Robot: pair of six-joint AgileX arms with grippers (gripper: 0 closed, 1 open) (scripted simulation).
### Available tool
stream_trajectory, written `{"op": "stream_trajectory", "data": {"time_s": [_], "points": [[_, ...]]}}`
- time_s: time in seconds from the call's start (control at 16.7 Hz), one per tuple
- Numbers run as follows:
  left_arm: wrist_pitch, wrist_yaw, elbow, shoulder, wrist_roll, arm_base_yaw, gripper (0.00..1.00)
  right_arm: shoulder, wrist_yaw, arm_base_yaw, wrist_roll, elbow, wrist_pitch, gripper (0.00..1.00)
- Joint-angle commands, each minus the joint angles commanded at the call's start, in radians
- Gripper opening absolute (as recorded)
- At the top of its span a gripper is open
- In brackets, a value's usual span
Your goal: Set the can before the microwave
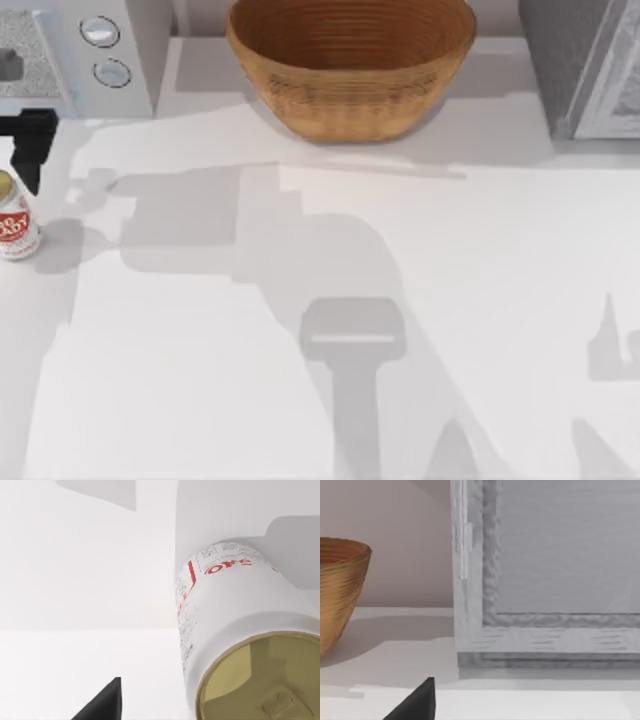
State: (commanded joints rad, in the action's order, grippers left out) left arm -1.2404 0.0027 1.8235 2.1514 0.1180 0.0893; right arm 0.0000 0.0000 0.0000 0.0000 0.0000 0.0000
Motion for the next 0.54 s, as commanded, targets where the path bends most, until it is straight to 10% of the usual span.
{"op": "stream_trajectory", "data": {"time_s": [0.54], "points": [[-0.157, 0.0, 0.155, -0.001, -0.001, -0.002, 1.0, 0.0, 0.0, 0.0, 0.0, 0.0, 0.0, 1.0]]}}
